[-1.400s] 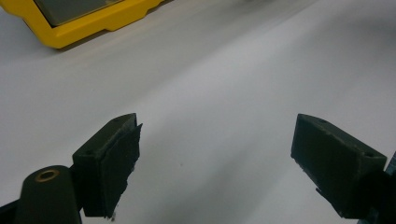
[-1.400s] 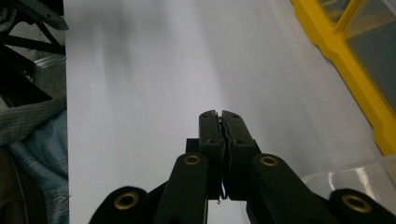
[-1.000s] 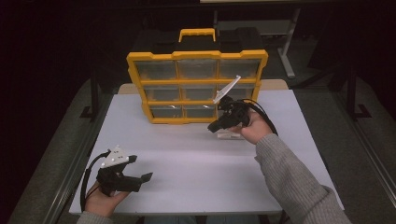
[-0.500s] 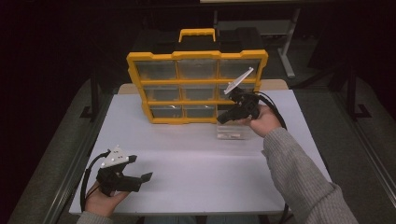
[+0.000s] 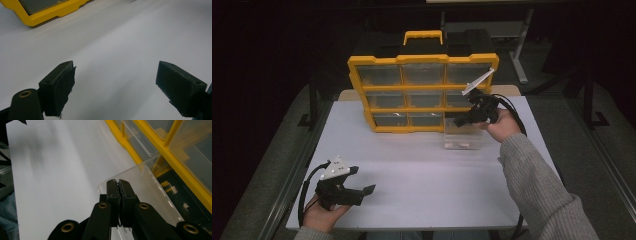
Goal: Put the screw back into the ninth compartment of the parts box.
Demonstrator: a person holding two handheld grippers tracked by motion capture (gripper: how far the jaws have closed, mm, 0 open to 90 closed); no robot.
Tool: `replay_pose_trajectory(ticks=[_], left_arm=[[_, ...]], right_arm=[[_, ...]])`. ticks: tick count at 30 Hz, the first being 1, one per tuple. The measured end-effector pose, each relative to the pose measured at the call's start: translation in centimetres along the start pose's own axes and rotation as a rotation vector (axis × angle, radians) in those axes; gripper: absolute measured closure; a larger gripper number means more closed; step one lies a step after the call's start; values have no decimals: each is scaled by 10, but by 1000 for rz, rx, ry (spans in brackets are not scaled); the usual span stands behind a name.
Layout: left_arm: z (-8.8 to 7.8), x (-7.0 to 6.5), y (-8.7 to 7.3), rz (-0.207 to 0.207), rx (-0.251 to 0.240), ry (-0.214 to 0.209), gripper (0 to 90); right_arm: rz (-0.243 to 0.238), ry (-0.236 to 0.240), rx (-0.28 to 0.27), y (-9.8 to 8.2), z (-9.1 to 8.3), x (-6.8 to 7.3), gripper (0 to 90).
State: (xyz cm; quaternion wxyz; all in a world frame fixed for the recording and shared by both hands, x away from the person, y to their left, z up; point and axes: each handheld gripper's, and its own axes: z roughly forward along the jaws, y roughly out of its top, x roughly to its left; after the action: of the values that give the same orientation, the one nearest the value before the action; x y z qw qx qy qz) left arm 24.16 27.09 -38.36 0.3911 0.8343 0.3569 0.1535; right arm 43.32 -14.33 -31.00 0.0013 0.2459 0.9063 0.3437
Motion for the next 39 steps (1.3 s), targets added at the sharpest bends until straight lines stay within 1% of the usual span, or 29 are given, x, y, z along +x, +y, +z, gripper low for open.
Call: replay_pose_trajectory(ticks=[4, 7, 8, 10, 11, 14, 15, 16, 20, 28, 39], left_arm=[[0, 0, 0, 0, 0, -1, 151], [0, 0, 0, -3, -1, 1, 152], [0, 0, 0, -1, 1, 1, 152], [0, 0, 0, -2, 2, 0, 152], [0, 0, 0, -3, 2, 0, 152], [0, 0, 0, 0, 2, 0, 152], [0, 0, 0, -1, 2, 1, 151], [0, 0, 0, -1, 2, 0, 151], [0, 0, 0, 1, 5, -1, 151], [1, 0, 0, 1, 6, -2, 152], [0, 0, 0, 2, 6, -1, 152]], right_arm=[[19, -1, 3, -3, 1, -4, 870], [41, -7, 16, -4, 1, -6, 870], [43, -1, 10, -5, 2, -7, 870], [32, -4, 2, -6, 3, -10, 869], [51, -4, 13, -7, 4, -10, 869], [56, -10, 18, -8, 4, -10, 869], [69, -14, 22, -11, 5, -14, 869], [62, -14, 16, -12, 6, -15, 869], [78, -19, 24, -16, 8, -16, 869], [103, -20, 22, -24, 13, -21, 868], [111, -26, 23, -31, 21, -22, 867]])
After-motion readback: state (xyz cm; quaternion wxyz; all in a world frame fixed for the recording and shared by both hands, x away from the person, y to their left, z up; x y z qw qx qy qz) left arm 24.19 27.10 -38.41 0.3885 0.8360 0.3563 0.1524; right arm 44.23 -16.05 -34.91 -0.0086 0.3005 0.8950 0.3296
